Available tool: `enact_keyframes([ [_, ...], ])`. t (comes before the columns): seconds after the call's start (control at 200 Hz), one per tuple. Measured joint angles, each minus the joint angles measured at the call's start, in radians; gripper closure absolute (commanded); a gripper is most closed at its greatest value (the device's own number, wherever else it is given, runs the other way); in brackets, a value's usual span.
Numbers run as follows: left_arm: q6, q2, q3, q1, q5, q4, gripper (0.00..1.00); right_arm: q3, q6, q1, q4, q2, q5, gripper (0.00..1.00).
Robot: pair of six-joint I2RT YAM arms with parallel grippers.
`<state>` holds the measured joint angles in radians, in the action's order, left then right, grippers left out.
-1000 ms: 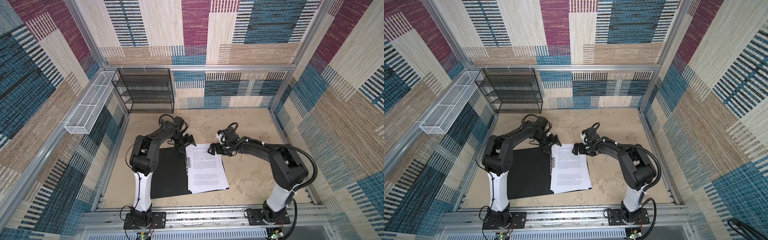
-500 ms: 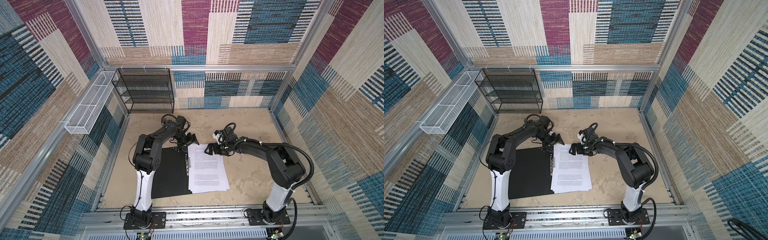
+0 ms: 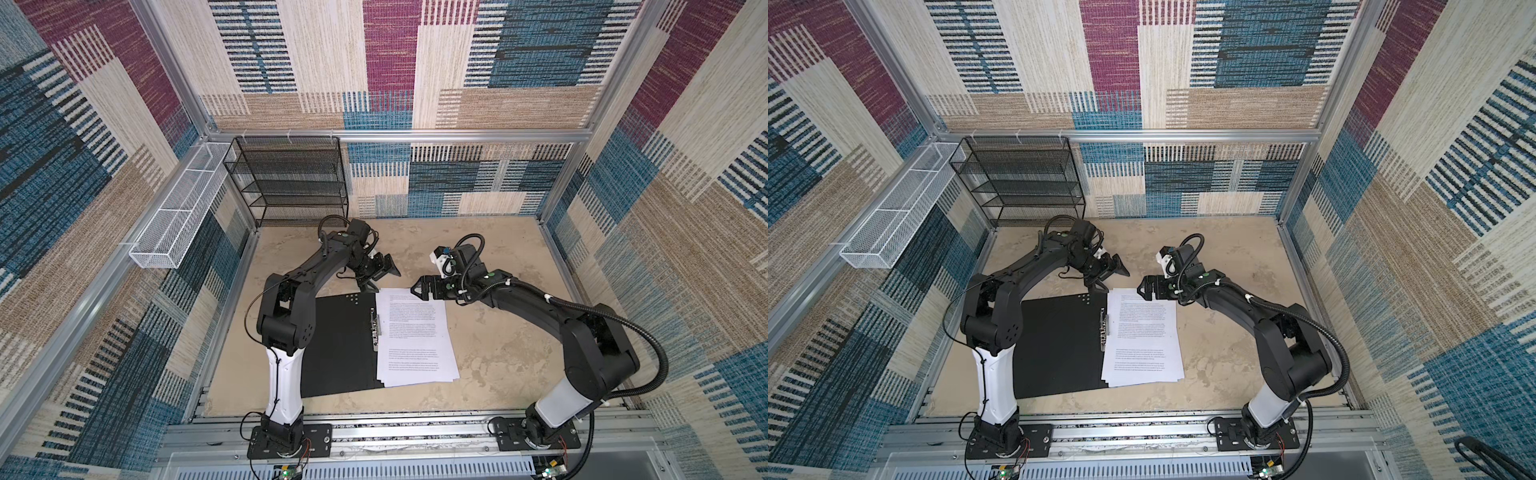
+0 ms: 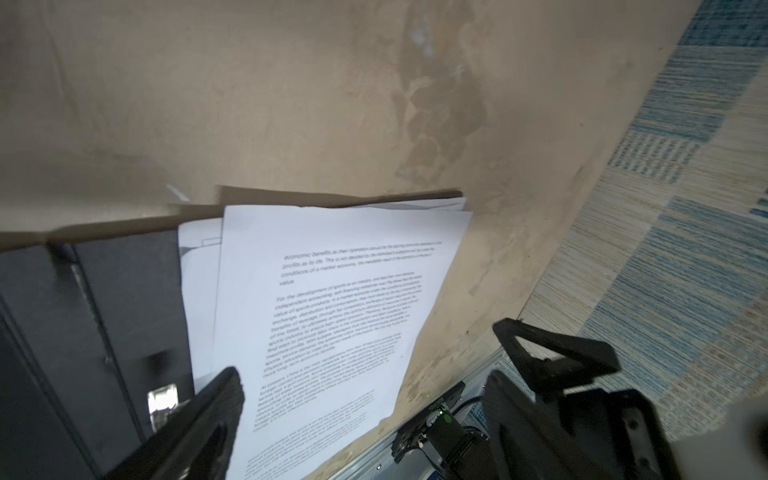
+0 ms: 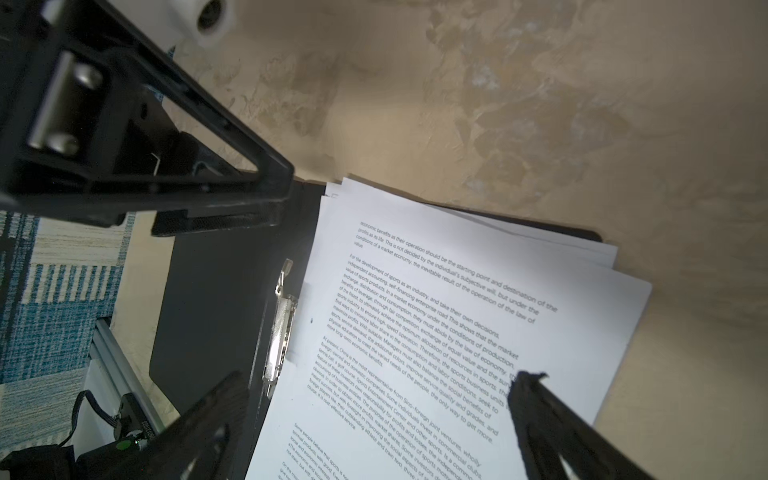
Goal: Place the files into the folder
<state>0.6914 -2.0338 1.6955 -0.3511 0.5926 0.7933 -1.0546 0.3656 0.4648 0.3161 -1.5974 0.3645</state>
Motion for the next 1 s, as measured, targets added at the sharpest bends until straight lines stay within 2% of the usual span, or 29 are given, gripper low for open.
enact_keyframes([
  [0.175,-0.038,0.179,-0.204,0.040,0.007,0.004,0.11,0.156,0.031,-0.006,0.049,0.128,-0.013,0.00],
  [0.26,-0.069,0.272,-0.332,0.055,-0.023,0.026,0.11,0.227,0.049,-0.006,0.071,0.198,-0.017,0.00],
  [0.426,-0.111,0.429,-0.576,0.044,-0.042,0.045,0.10,0.332,0.094,-0.003,0.086,0.290,-0.008,0.00],
  [0.501,-0.133,0.476,-0.648,0.003,-0.047,0.051,0.06,0.375,0.110,0.004,0.090,0.309,-0.005,0.00],
  [0.701,-0.174,0.484,-0.740,-0.101,-0.043,0.022,0.00,0.441,0.151,0.061,0.088,0.308,0.002,0.00],
  [0.997,-0.171,0.408,-0.753,-0.186,-0.019,-0.084,0.01,0.523,0.212,0.093,0.024,0.347,0.003,0.00],
])
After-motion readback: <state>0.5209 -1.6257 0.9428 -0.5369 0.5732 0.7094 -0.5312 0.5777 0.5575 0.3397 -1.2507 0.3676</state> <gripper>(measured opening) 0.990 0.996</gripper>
